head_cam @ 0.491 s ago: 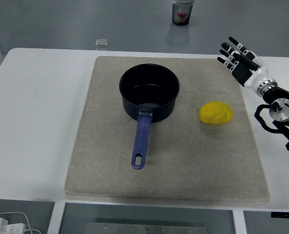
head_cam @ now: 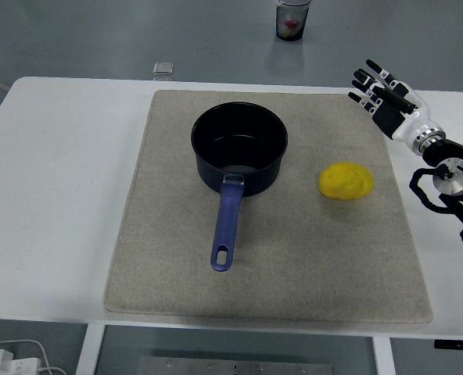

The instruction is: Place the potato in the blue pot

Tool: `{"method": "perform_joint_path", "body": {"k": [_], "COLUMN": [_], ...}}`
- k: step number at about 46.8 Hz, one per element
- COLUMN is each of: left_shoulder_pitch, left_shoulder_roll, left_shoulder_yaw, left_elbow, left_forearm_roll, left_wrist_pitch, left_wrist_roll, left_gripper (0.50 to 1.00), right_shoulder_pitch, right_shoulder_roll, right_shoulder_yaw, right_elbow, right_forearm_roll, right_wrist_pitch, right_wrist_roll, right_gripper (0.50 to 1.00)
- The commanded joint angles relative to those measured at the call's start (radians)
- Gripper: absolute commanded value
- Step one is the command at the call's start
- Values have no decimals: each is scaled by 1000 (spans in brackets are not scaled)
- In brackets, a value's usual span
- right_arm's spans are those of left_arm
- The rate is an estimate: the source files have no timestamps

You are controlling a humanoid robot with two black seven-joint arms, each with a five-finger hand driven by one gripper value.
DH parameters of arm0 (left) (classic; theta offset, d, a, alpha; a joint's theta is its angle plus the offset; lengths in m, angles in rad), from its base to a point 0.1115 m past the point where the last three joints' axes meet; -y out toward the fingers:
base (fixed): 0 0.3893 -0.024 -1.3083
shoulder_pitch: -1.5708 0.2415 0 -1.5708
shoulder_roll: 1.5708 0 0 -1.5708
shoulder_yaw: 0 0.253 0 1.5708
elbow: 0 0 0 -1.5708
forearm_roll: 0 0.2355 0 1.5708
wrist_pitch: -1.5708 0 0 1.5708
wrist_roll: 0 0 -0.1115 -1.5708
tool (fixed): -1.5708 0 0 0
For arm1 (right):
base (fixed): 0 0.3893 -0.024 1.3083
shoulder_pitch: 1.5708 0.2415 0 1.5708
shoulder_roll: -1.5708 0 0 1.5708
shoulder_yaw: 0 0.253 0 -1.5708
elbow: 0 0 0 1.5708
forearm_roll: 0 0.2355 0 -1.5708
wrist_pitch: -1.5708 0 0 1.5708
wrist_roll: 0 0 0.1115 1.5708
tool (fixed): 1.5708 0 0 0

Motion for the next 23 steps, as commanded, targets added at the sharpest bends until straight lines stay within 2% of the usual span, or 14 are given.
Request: {"method": "perform_joint_path", "body": {"k": [1, 9, 23], "left_shoulder_pitch": [-3, -3, -3], "left_shoulder_roll": [0, 0, 0], "left_shoulder_yaw": [0, -2, 0], "left_elbow": [-1, 0, 0], "left_forearm_roll": [1, 0, 0], "left_wrist_pitch": [0, 0, 0], "left_wrist_roll": [0, 0, 0], "left_gripper": [996, 996, 996], "right_shoulder_pitch": [2, 2, 3], "right_shoulder_roll": [-2, 0, 0], "right_shoulder_yaw": [-1, -2, -2], "right_elbow": [0, 0, -2], "right_forearm_roll": [-2, -48, -78], "right_wrist_pitch": [0, 6, 59], "right_wrist_roll": [1, 1, 3], "right_gripper": [928, 930, 928]}}
